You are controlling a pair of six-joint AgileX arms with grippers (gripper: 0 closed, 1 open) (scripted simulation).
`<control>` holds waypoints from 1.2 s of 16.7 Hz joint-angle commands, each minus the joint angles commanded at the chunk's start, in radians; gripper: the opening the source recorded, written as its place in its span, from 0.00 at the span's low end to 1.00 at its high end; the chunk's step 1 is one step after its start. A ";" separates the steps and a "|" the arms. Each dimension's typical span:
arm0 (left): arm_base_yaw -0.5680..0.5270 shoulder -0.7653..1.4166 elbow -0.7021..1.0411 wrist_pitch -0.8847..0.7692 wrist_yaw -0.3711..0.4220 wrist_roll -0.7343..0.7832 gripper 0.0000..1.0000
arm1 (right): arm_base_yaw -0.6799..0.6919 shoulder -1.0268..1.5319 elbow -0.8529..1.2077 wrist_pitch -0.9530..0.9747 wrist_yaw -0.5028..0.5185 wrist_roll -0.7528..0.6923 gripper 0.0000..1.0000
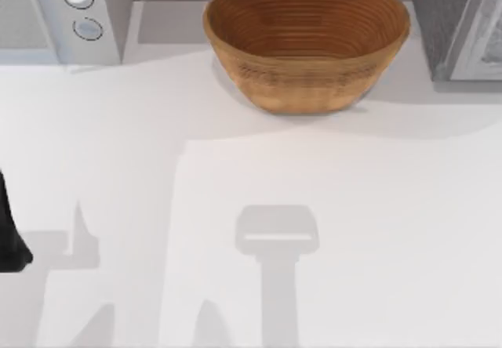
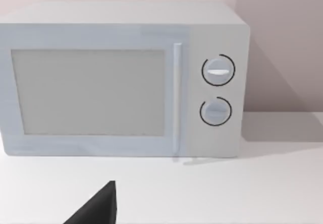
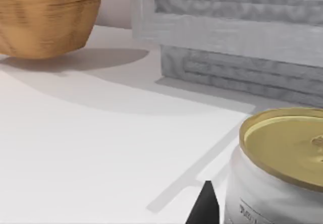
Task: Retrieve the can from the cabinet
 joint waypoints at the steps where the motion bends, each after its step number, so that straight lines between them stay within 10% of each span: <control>1: 0.000 0.000 0.000 0.000 0.000 0.000 1.00 | 0.000 0.000 0.000 0.000 0.000 0.000 0.00; 14: 0.000 0.000 0.000 0.000 0.000 0.000 1.00 | 0.000 0.000 0.000 0.000 0.000 0.000 0.98; 20: 0.000 0.000 0.000 0.000 0.000 0.000 1.00 | 0.000 0.000 0.000 0.000 0.000 0.000 1.00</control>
